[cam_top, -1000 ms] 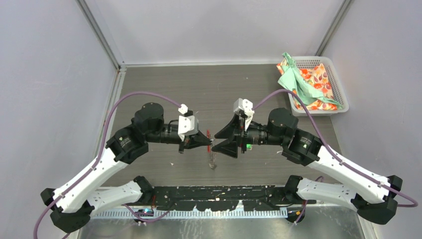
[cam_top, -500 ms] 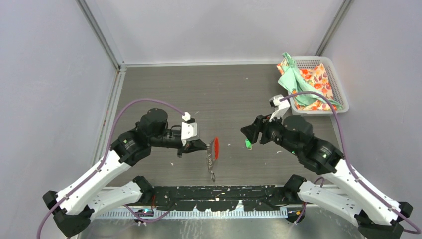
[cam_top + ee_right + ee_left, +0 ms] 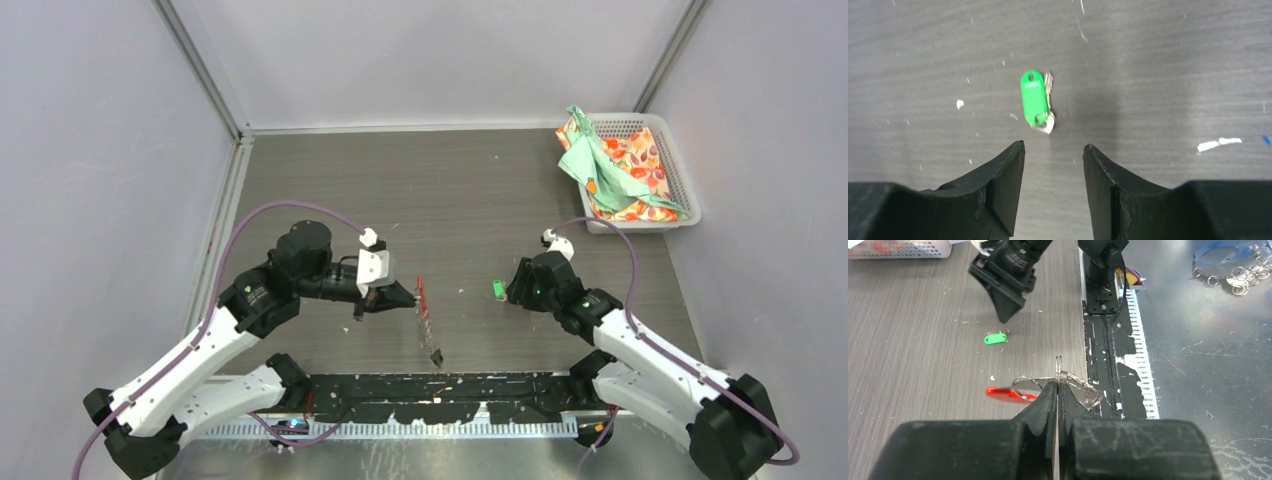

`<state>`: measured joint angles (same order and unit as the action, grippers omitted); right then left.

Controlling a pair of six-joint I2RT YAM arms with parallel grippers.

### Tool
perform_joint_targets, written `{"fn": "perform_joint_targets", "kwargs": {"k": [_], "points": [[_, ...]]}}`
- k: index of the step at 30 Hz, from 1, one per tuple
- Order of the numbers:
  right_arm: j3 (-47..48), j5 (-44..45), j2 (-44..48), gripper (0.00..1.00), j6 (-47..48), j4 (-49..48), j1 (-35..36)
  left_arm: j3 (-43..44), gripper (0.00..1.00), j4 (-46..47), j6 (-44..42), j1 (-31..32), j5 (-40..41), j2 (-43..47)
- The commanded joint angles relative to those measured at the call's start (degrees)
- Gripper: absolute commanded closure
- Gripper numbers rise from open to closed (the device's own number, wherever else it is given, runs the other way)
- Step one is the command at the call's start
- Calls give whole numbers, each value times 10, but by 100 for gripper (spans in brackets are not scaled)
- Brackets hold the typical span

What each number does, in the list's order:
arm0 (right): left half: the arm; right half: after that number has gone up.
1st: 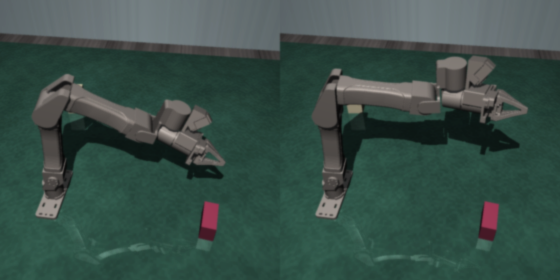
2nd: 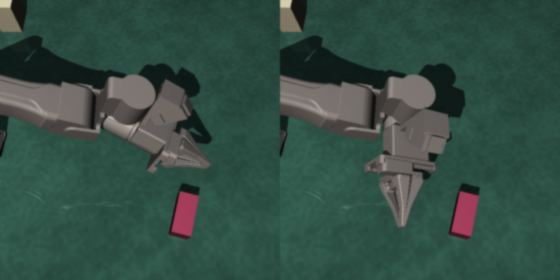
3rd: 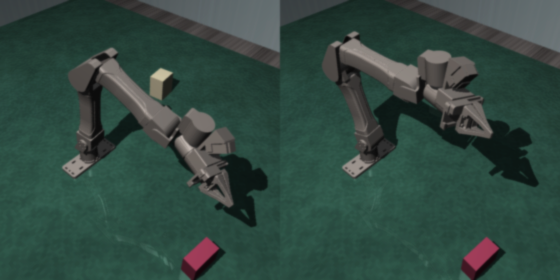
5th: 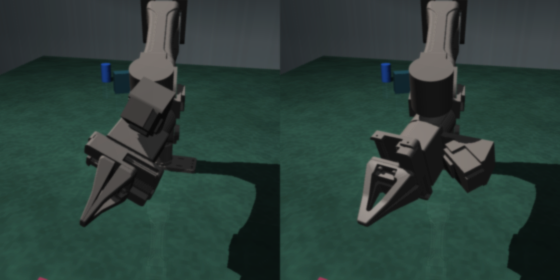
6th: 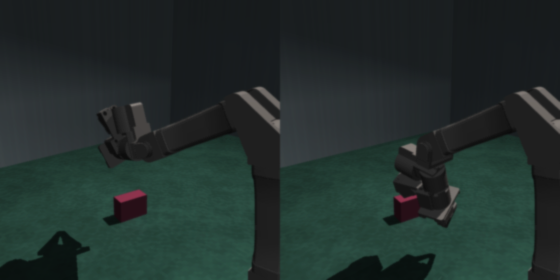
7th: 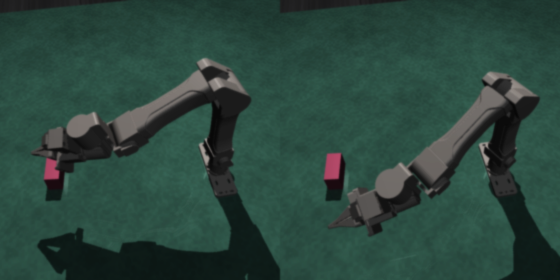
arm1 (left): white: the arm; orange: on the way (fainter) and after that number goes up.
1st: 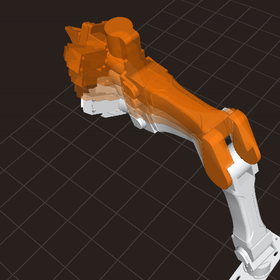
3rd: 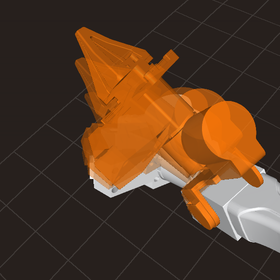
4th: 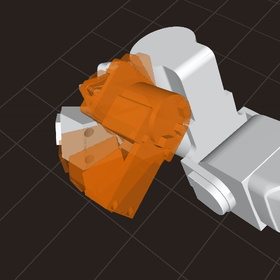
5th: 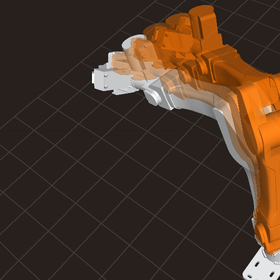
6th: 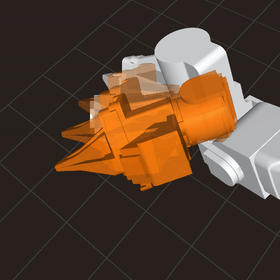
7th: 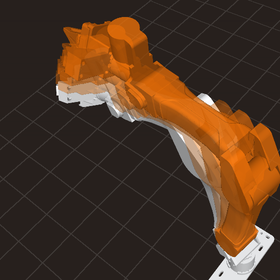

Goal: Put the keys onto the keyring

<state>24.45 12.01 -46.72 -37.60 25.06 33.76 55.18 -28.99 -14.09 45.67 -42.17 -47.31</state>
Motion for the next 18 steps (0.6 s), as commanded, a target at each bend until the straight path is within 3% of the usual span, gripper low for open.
{"fn": "perform_joint_targets", "kwargs": {"k": [1, 7, 18], "points": [[-9, -50, -61, 49, -29, -166, -43, -1, 100, 46, 15, -2, -33, 13], [-16, -111, -148, 55, -41, -231, -65, 3, 100, 41, 15, -2, -33, 17], [-38, -122, -118, 59, -63, -178, -66, 8, 100, 42, 17, -2, -34, 24]]}}
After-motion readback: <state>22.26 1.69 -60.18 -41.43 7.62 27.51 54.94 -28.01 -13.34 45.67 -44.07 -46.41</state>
